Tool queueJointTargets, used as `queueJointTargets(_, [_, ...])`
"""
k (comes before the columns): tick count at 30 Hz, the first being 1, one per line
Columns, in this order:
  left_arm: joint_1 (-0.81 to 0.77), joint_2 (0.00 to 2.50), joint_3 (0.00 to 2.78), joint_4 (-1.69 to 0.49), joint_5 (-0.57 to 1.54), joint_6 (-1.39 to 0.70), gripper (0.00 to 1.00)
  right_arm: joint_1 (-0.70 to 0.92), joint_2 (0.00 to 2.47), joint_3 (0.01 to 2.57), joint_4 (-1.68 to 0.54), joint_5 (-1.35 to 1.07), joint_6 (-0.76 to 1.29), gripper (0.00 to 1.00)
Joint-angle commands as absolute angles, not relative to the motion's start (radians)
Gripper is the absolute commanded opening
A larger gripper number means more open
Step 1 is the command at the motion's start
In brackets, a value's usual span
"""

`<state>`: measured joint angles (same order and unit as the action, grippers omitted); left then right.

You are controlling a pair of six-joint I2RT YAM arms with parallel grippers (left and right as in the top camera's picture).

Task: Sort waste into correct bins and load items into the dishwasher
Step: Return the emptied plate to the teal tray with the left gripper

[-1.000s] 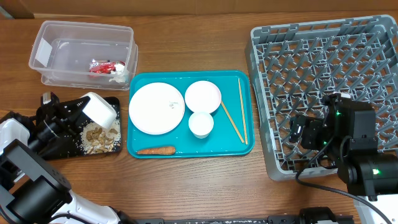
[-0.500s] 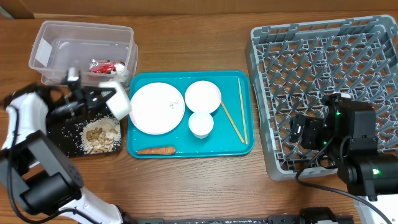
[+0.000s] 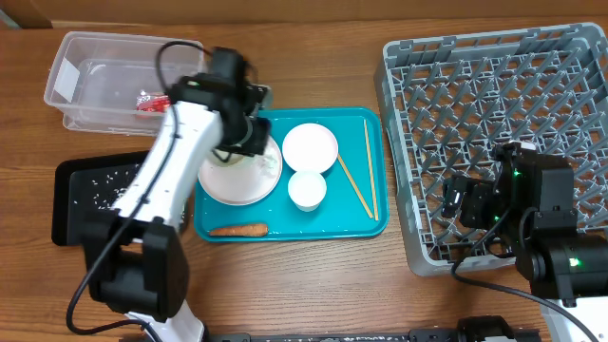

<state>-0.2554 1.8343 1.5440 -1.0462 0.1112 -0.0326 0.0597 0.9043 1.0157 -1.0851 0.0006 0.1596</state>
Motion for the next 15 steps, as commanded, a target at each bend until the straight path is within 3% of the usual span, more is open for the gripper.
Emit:
queueJointTargets(1, [-0.309,1.825,1.51,-1.031,-0.146,-0.183,0.04,0.057,0.901,1.04,-1.081,0.006,0.157,1.0])
queueJointTargets(15, [-0.311,1.954,1.437,-0.996,-0.083,-0.218,0.04,0.057,0.901,1.04,-1.088,0.006,0.157,1.0])
